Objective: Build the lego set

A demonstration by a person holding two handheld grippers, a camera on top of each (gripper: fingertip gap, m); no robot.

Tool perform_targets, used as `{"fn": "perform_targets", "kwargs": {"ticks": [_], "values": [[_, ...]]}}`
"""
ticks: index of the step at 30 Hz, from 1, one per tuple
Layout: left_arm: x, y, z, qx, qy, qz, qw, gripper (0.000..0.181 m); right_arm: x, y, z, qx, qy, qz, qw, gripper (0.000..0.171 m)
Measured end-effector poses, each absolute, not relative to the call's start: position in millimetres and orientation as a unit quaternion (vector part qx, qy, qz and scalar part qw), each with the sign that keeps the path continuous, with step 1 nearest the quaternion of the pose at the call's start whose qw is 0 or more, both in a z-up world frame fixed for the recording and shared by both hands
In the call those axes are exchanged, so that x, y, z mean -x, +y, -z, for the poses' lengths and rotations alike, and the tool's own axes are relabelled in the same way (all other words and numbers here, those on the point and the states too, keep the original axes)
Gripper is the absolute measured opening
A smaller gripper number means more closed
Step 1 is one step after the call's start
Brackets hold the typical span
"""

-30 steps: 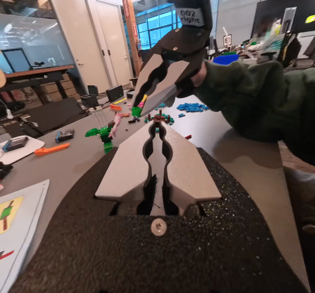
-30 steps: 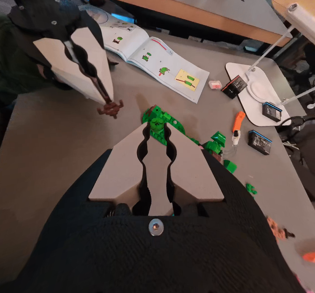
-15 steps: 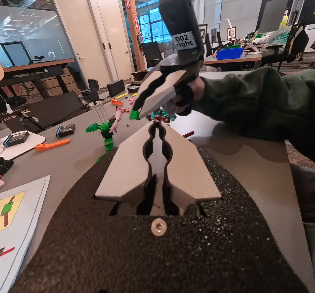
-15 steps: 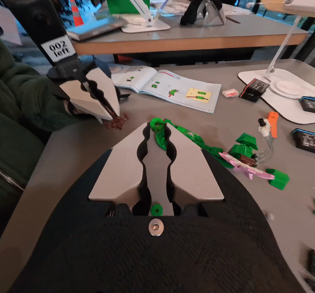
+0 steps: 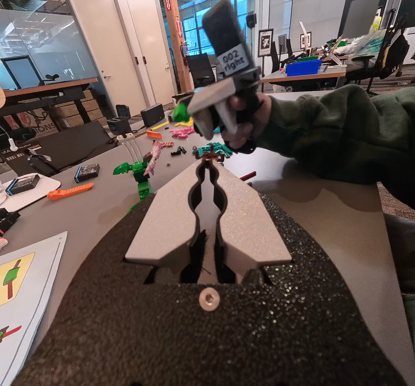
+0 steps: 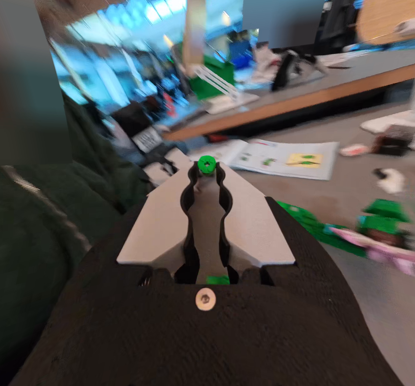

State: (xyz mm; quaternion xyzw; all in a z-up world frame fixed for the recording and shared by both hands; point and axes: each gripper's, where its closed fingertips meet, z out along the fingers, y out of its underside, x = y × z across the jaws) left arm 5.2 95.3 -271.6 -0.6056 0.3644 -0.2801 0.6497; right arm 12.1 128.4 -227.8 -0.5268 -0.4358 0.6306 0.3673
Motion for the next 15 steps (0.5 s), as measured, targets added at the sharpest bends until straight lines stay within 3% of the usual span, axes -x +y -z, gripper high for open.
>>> {"fn": "perform_targets", "kwargs": {"ticks": [2,8,15], "values": [[-6,95,272,0.606,0.366,0.279,0.649,0.000,-20,127,213,0.504,-0.379,-0.712,0.309,0.014],[-6,95,273,0.607,0.371,0.271,0.648,0.000,-25,114,205,0.470,-0.342,-0.787,0.207,0.015],[-7,95,275,0.608,0.375,0.268,0.646,0.000,-19,117,219,0.503,-0.345,-0.768,0.195,0.015]]}}
